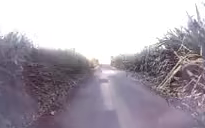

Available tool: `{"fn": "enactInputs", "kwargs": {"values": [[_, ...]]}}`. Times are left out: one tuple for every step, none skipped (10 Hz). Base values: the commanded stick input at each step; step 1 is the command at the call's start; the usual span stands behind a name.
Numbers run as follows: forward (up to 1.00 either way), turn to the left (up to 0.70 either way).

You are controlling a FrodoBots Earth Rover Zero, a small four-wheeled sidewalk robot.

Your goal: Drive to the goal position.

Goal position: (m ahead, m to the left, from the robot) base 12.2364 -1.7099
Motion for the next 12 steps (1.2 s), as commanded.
{"fn": "enactInputs", "kwargs": {"values": [[0.85, 0.00], [0.85, 0.00], [0.85, 0.00], [0.85, 0.00], [0.85, 0.00], [0.85, 0.00], [0.85, 0.00], [0.85, 0.00], [0.85, -0.12], [0.85, -0.23], [0.85, -0.34], [0.85, -0.34]]}}
